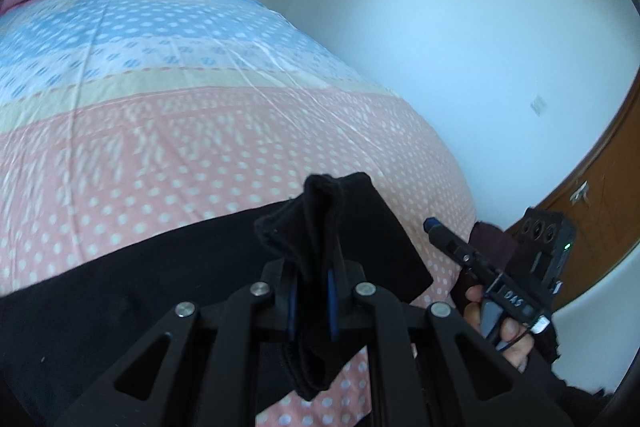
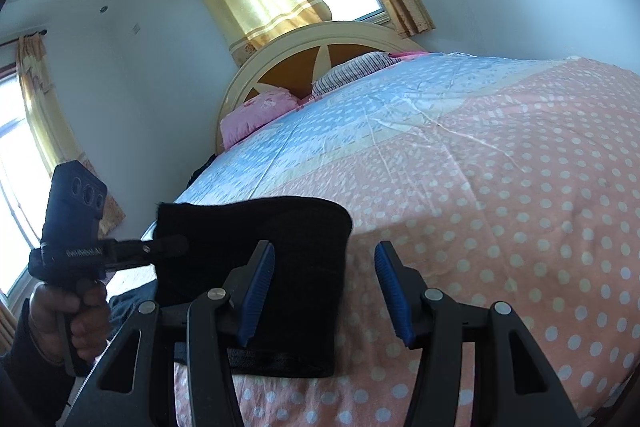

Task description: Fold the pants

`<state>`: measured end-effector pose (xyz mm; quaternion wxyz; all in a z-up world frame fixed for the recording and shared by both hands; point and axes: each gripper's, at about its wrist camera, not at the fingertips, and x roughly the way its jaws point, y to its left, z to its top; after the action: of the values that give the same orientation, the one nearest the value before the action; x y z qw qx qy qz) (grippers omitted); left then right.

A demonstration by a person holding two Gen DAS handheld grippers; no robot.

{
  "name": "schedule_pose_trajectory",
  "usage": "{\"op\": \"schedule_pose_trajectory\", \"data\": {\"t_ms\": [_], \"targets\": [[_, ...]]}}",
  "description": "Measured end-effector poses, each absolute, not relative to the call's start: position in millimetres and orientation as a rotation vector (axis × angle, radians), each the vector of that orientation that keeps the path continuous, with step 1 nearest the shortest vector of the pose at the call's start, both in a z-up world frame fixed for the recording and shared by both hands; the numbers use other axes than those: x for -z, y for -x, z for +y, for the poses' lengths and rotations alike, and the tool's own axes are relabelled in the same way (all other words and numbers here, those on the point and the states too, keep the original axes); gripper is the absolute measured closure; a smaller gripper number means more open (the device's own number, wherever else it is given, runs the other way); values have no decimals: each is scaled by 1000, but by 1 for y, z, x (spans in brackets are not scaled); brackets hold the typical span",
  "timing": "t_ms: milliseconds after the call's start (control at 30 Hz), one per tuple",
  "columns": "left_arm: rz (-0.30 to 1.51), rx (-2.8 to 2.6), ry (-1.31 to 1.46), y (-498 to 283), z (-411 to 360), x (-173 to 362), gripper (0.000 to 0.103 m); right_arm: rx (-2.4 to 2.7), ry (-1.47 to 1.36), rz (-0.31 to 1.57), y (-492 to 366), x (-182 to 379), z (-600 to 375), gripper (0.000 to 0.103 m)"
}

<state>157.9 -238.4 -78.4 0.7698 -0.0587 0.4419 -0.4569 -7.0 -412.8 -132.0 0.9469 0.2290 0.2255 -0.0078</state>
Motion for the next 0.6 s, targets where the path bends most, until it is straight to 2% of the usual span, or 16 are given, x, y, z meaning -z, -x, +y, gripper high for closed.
{"op": "schedule_pose_trajectory", "data": {"t_ms": [300, 600], "targets": [[946, 908, 242, -170, -172, 77, 91, -10, -397, 471, 3, 132, -393, 49], [1023, 817, 366, -182, -126, 110, 91, -129, -256, 485, -1, 130, -350, 49]]}}
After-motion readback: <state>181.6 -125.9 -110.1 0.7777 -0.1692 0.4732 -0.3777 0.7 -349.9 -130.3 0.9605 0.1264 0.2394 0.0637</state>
